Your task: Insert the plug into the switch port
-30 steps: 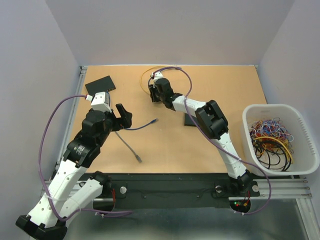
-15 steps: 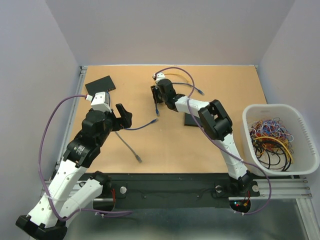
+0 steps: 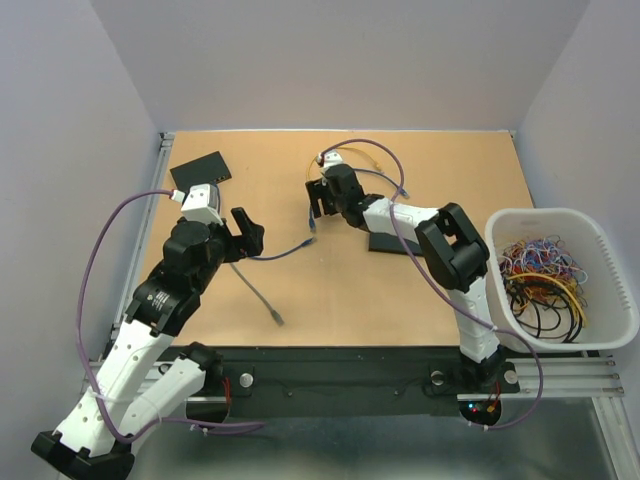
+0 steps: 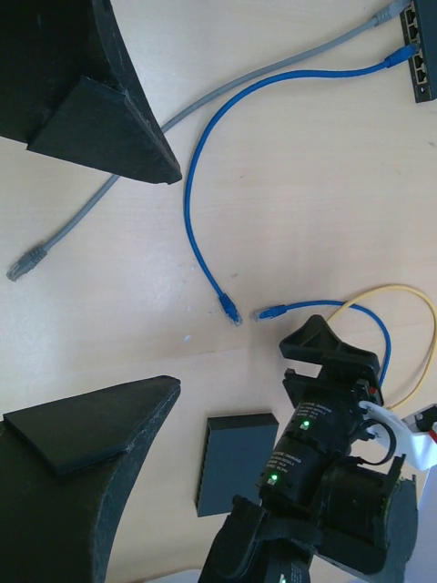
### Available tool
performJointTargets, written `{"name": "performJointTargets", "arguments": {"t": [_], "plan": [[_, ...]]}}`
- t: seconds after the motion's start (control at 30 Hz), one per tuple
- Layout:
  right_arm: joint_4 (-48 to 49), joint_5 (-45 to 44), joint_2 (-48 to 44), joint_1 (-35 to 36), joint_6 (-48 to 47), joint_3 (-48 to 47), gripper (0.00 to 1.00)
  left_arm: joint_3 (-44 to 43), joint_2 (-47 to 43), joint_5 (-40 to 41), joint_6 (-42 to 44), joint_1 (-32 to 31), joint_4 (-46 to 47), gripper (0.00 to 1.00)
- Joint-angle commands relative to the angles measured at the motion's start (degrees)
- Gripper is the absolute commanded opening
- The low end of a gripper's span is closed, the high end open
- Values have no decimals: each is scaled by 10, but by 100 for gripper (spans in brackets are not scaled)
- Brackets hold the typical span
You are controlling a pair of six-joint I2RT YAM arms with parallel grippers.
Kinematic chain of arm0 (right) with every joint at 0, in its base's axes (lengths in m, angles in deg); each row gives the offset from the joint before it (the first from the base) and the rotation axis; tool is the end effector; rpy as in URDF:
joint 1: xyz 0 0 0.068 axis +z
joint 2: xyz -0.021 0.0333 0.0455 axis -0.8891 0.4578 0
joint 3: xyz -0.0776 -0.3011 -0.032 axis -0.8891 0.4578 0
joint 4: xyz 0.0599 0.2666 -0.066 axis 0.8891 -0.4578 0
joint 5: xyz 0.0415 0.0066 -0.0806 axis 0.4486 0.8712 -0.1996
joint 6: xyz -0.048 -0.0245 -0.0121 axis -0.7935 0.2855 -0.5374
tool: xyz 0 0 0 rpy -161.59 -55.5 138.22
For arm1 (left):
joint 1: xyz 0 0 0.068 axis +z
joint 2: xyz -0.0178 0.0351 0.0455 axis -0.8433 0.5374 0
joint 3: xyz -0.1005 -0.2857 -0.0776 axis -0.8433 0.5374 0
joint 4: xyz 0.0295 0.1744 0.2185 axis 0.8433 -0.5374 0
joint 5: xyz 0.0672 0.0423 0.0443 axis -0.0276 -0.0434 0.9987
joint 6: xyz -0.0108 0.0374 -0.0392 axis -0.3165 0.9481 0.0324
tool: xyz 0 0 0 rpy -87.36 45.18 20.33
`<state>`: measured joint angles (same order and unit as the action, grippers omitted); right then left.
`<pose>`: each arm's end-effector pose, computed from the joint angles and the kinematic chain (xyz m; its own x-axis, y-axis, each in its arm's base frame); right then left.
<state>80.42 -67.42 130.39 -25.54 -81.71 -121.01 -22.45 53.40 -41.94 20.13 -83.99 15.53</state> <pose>0.4326 0.3198 0.2007 -0.4566 -0.1997 -0.8669 -0.4157 0.9095 0.0094 0.1301 -0.0583 0.3837 -0.2945 -0.2732 -0.9158 0.2078 0.9170 -0.3404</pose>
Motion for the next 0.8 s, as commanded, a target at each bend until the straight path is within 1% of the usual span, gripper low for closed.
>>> {"name": "performJointTargets", "arguments": {"t": [0.0, 0.03, 0.1, 0.17, 0.2, 0.23, 0.3, 0.43, 0.47, 0.6, 0.7, 0.77], "plan": [[13, -14, 0, 3, 3, 5, 76, 5, -9, -2, 9, 3, 24, 99], [13, -15, 5, 3, 3, 2, 72, 5, -8, -2, 9, 3, 25, 99], [13, -17, 20, 4, 4, -6, 67, 6, -8, -2, 8, 3, 24, 99], [13, -22, 28, 3, 11, -13, 57, 5, -8, -1, 9, 3, 25, 99], [14, -22, 31, 3, 12, -15, 51, 5, -8, -1, 8, 3, 24, 99], [14, -21, 34, 4, 17, -17, 38, 6, -7, -1, 9, 3, 24, 99], [13, -19, 38, 3, 20, -20, 25, 5, -6, -2, 8, 3, 24, 99], [14, -17, 39, 3, 26, -18, 9, 6, -4, -2, 8, 3, 25, 99], [14, -17, 34, 3, 26, -17, 1, 6, -4, -2, 9, 3, 24, 99], [16, -26, 10, 4, 15, -10, 0, 7, -4, -4, 9, 3, 25, 99], [15, -52, -25, 5, -3, -7, 0, 7, -2, -5, 9, 4, 27, 99], [15, -98, -49, 14, -25, 0, 0, 6, -1, -5, 9, 3, 27, 99]]}}
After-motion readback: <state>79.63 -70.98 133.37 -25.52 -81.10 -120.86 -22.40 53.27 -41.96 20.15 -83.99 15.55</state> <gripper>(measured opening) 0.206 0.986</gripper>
